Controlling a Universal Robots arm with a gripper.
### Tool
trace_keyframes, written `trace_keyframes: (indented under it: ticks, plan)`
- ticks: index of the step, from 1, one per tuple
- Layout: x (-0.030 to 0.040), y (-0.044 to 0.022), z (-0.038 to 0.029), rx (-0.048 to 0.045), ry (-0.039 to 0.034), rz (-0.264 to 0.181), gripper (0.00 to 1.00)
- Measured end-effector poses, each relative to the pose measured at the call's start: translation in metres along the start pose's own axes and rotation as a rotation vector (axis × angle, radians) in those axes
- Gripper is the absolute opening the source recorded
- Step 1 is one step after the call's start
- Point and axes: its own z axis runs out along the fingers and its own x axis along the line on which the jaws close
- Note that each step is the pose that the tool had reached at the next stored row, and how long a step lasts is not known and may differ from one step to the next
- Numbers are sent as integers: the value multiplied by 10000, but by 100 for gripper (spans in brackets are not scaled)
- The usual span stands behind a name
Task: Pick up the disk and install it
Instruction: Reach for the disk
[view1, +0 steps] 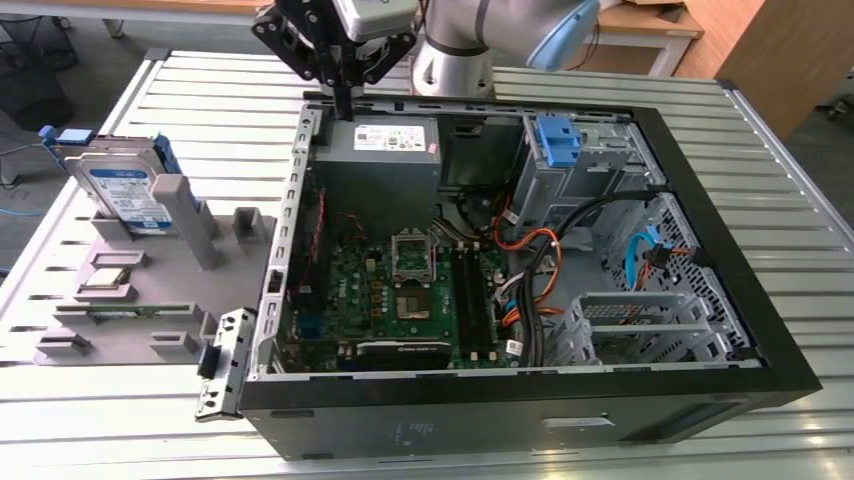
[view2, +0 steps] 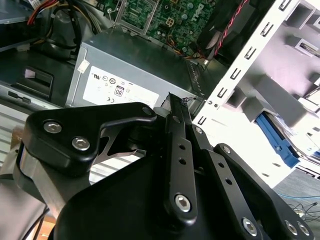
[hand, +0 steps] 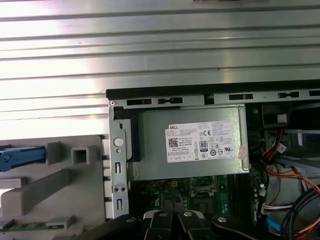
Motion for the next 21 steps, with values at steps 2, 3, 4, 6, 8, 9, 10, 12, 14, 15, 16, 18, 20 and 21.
trace_keyframes:
  ticks: [2,3,4,6,8,9,10,12,14,15,16,18,20,21]
  plan:
    - [10,-1,-1,1,0,0,10]
    - [12,-1,-1,1,1,0,10]
    - [13,-1,-1,1,1,-1,10]
    - [23,-2,0,0,0,0,10]
    - [23,-2,0,1,1,0,10]
    - [26,-2,0,0,0,1,10]
    - [30,-2,0,1,0,2,10]
    - [41,-4,-1,1,1,0,10]
    - [58,-5,-1,0,0,0,10]
    - [67,-5,-1,1,1,0,10]
    - [75,-6,-1,1,0,0,10]
    - [82,-6,-1,0,0,0,10]
    - [83,-6,-1,0,0,-1,10]
    - [83,-6,-2,0,0,0,10]
